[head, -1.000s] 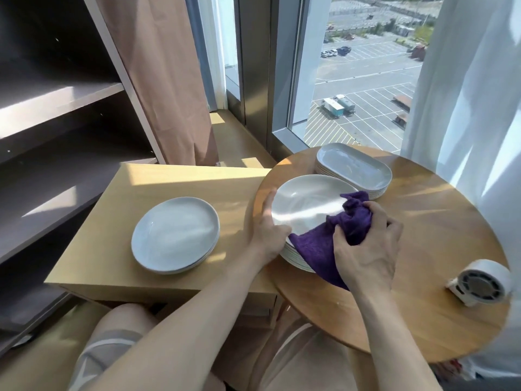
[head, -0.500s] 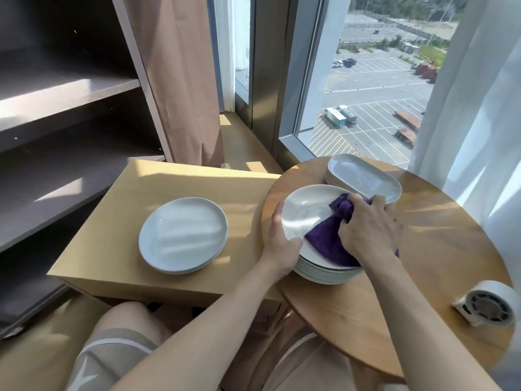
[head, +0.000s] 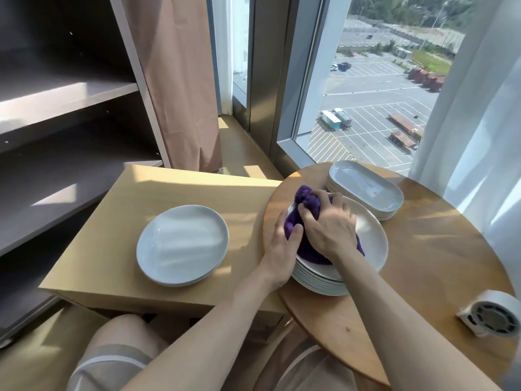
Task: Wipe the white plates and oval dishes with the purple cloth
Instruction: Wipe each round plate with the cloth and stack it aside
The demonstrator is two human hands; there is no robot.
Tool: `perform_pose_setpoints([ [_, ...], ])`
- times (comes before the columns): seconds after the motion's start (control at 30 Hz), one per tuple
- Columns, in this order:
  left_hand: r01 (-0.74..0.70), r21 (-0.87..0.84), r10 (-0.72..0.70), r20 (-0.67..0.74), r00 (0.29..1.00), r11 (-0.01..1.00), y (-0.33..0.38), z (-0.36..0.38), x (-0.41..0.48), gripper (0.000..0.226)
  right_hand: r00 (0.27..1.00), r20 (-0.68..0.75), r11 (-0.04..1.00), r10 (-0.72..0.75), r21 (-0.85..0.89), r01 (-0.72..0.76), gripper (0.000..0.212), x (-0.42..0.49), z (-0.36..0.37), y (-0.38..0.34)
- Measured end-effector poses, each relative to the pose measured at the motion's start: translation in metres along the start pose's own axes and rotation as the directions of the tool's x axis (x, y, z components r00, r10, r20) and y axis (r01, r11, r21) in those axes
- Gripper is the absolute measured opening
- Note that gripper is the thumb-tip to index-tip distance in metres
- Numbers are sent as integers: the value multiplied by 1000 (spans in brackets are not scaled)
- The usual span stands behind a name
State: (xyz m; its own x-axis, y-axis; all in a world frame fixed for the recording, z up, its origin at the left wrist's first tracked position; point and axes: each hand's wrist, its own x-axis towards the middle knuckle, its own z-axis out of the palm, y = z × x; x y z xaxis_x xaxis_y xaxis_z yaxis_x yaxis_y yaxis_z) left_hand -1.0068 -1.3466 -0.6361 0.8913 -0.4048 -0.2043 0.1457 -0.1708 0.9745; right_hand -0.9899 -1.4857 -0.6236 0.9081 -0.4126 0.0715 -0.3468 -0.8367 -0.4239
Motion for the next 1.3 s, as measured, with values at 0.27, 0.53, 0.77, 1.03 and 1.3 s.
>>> perform_pose_setpoints([
  [0.27, -6, -41, 4, -32, 999, 999, 2, 2, -3, 55, 969, 187, 978, -160, 163, 130, 47, -33, -18, 2],
  [0.53, 11, 33, -9, -52, 999, 999, 7, -1, 3, 53, 954, 277, 976, -114, -149, 160, 28, -49, -41, 14],
  [0.77, -9, 323, 19, -28, 999, 946, 5, -4, 8, 67, 997, 57, 902, 42, -431, -14, 28, -38, -54, 42],
  [1.03, 7, 362, -31, 60, 998, 932, 5, -11, 17, 70, 998, 30, 900, -62, -431, 69, 40, -10, -47, 50],
  [1.3, 36, 314, -110, 221, 969, 949, 9, -26, 32, 81, 995, 59, 890, -84, -446, 101, 48, 5, -40, 42],
])
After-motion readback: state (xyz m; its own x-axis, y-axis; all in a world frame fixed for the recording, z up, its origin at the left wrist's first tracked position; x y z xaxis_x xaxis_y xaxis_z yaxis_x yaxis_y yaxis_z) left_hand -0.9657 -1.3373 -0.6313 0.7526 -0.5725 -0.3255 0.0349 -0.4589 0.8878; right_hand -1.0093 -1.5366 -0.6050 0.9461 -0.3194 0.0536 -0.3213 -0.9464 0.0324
